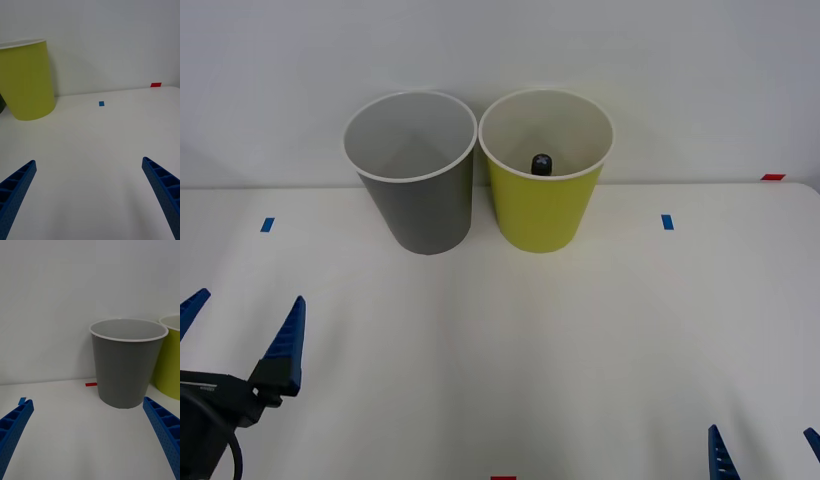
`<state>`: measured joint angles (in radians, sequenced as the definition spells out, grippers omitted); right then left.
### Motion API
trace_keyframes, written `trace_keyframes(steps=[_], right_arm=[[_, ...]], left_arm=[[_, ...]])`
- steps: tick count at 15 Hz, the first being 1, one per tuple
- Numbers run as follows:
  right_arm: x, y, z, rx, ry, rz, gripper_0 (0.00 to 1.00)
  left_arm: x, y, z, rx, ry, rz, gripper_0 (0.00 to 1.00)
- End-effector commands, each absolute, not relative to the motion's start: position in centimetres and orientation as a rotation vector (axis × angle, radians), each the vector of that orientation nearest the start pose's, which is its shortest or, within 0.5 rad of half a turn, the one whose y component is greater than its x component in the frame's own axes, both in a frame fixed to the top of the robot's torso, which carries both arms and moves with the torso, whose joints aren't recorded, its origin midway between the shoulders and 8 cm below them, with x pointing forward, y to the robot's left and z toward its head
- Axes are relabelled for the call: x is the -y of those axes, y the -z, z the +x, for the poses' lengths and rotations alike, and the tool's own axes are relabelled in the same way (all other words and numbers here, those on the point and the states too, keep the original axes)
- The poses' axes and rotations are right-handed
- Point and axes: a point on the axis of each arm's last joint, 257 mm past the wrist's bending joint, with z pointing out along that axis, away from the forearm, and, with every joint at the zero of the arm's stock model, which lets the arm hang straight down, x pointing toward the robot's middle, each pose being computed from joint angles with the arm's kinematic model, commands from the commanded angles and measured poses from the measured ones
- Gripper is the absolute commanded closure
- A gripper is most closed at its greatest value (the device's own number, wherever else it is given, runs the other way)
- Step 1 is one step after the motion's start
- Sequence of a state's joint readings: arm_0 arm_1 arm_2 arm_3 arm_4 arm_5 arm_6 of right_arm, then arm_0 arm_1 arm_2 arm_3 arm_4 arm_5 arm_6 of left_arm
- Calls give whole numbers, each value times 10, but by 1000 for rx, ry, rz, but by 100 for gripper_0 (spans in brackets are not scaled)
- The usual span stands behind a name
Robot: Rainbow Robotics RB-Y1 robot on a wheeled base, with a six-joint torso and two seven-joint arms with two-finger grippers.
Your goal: Put cans in the gray bin and PET bottles in the light green bin.
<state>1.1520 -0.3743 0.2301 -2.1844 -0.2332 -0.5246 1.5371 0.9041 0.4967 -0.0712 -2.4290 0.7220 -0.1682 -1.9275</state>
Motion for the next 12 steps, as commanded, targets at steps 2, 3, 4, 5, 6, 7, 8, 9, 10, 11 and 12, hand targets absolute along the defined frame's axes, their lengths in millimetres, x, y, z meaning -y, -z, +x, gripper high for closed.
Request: trace_keyframes(steps=[2, 3, 4, 5, 6, 7, 8, 9, 10, 11, 12], right_arm=[[270, 224, 217, -1609, -60, 73, 2], [270, 224, 217, -1609, -60, 73, 2], [270, 224, 217, -1609, -60, 73, 2], [270, 224, 217, -1609, -60, 73, 2], [270, 224, 217, -1609, -60, 73, 2], [270, 224, 217, -1609, -60, 73, 2], [270, 224, 217, -1609, -60, 73, 2], [270, 224, 217, -1609, -60, 73, 2], [270, 224, 217, -1609, -60, 73, 2], [270, 224, 217, -1609, -60, 73, 2], [270, 224, 217, -1609, -60, 73, 2]], left_arm=[[-269, 163, 258, -1562, 0, 105, 0], [-266, 168, 251, -1579, -10, 115, 0], [-267, 175, 247, -1591, -26, 133, 0], [-269, 181, 244, -1591, -50, 160, 0], [-268, 188, 238, -1580, -62, 172, 0], [-266, 193, 234, -1573, -67, 183, 0], [-265, 199, 229, -1570, -68, 180, 0], [-266, 203, 224, -1567, -72, 179, 0], [-267, 205, 219, -1556, -72, 166, 0], [-267, 208, 215, -1549, -69, 153, 0], [-267, 211, 212, -1549, -65, 142, 0]])
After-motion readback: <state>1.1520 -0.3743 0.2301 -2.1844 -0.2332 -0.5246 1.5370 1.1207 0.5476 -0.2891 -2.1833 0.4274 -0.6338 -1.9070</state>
